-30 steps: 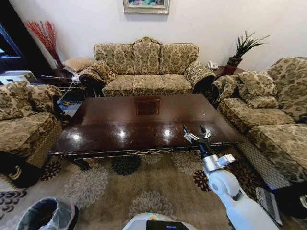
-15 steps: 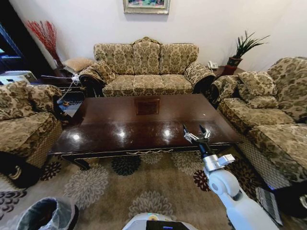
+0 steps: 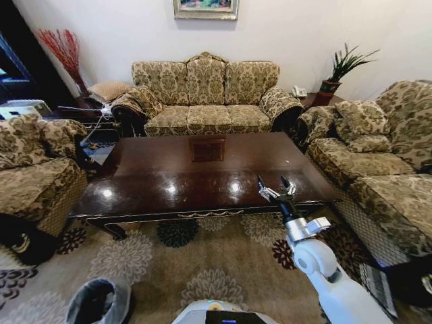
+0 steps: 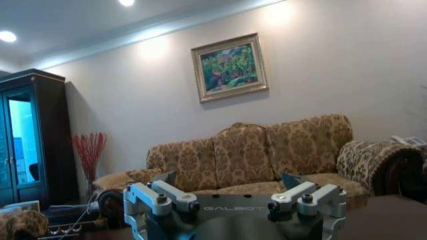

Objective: Move to the front of the table and place the trash on the table into the trash bin.

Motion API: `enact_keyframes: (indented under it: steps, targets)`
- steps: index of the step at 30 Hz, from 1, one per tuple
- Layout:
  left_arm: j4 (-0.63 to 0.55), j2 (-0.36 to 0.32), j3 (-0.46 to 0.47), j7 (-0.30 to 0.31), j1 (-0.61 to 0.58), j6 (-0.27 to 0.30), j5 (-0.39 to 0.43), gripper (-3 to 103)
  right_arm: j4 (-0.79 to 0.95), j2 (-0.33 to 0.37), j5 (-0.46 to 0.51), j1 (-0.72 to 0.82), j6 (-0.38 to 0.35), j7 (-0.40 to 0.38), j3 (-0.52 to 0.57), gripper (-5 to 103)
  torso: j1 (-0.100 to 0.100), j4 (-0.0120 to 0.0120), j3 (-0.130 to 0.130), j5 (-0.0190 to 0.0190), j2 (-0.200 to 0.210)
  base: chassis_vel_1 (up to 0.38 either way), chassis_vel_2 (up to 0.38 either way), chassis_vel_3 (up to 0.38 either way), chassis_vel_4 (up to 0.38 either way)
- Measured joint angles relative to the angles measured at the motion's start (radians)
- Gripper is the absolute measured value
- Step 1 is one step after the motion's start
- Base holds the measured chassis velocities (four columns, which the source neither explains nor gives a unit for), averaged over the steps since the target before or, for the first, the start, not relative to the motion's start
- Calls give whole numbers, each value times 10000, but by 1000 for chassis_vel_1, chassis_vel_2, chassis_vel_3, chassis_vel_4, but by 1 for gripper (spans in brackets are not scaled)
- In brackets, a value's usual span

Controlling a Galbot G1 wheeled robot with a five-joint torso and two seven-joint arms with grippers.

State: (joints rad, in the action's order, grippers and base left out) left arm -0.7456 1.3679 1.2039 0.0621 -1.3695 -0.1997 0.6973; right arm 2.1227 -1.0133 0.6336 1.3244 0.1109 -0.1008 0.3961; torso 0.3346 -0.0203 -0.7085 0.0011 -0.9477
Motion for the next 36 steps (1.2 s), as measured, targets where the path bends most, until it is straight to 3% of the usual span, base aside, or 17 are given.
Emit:
enact_keyframes:
  steps: [6,12,13,15,16,19,26,28,31,36]
  targets:
    - [104,18,-55,0,25,376,-26,2,0,0,0,0,0,0,0,100,0,-1,0,-8,0,0,0,0,0]
    - [-587,84,-45,8,-422,867,-150,28,0,0,0,0,0,0,0,100,0,0,0,-9,0,0,0,0,0]
    - [-844,134,-31,-49,-587,970,-149,33,0,0,0,0,0,0,0,100,0,2,0,-7,0,0,0,0,0]
    - [-1153,203,-4,-166,-800,1052,-149,33,0,0,0,0,0,0,0,100,0,0,0,-12,0,0,0,0,0]
    - [-1459,272,40,-294,-1002,1114,-138,44,0,0,0,0,0,0,0,100,0,-1,0,-12,0,0,0,0,0]
    - [-2092,412,124,-541,-1379,1297,-122,49,0,0,0,0,0,0,0,100,0,-1,0,-9,0,0,0,0,0]
    - [-3801,807,431,-1080,-2548,1919,-485,82,0,0,0,0,0,0,0,100,0,-1,0,-9,0,0,0,0,0]
    - [-3903,845,477,-1081,-2646,1984,-564,82,0,0,0,0,0,0,-1,100,0,0,1,-12,0,0,0,0,0]
    - [-4166,1024,667,-1002,-2882,2229,-645,97,0,0,0,0,0,0,0,100,0,0,0,-11,0,0,0,0,0]
    - [-4693,1208,778,-994,-2976,2500,-410,100,0,0,0,0,0,0,0,100,-1,-1,1,-9,0,0,0,0,0]
